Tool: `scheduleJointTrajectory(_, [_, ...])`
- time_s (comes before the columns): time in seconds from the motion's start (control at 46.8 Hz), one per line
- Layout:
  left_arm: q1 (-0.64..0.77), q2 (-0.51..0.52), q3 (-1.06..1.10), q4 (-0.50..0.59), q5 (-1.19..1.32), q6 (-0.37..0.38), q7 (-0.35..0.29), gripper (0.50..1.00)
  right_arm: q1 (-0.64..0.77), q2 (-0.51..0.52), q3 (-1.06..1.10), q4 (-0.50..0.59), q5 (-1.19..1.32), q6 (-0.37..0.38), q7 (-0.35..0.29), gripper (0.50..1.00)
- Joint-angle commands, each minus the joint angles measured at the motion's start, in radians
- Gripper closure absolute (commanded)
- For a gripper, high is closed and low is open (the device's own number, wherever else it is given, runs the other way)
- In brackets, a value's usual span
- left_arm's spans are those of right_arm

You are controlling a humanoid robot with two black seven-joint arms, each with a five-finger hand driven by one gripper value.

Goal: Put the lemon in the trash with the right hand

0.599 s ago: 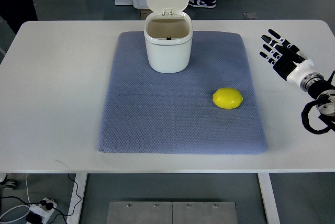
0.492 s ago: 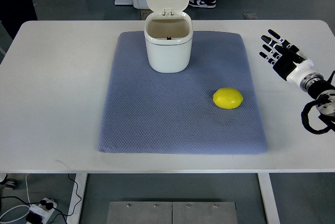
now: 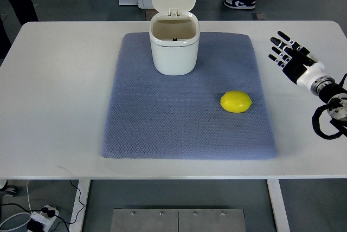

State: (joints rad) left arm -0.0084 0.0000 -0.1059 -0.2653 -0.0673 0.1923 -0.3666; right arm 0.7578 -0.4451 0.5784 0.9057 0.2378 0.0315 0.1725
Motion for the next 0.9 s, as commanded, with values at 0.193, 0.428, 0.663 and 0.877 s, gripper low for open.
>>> scheduleJointTrajectory(0.193, [-0.001, 0.000, 0.000, 0.000, 0.000, 0.000, 0.000, 0.500, 0.003, -0.001, 0.004, -0.002, 0.000, -0.001, 0.001, 0.500])
scheduleJointTrajectory(0.428, [-0.001, 0.000, 0.000, 0.000, 0.000, 0.001, 0.000, 0.500, 0.008, 0.003, 0.009, -0.010, 0.000, -0.007, 0.056, 0.500])
scheduleJointTrajectory(0.663, [-0.001, 0.000, 0.000, 0.000, 0.000, 0.001, 0.000, 0.500, 0.029, 0.062, 0.009, -0.112, 0.002, -0.012, 0.117, 0.500])
scheduleJointTrajectory(0.877, [-0.001, 0.000, 0.000, 0.000, 0.000, 0.001, 0.000, 0.500, 0.043, 0.066, 0.009, -0.140, 0.000, -0.013, 0.119, 0.500])
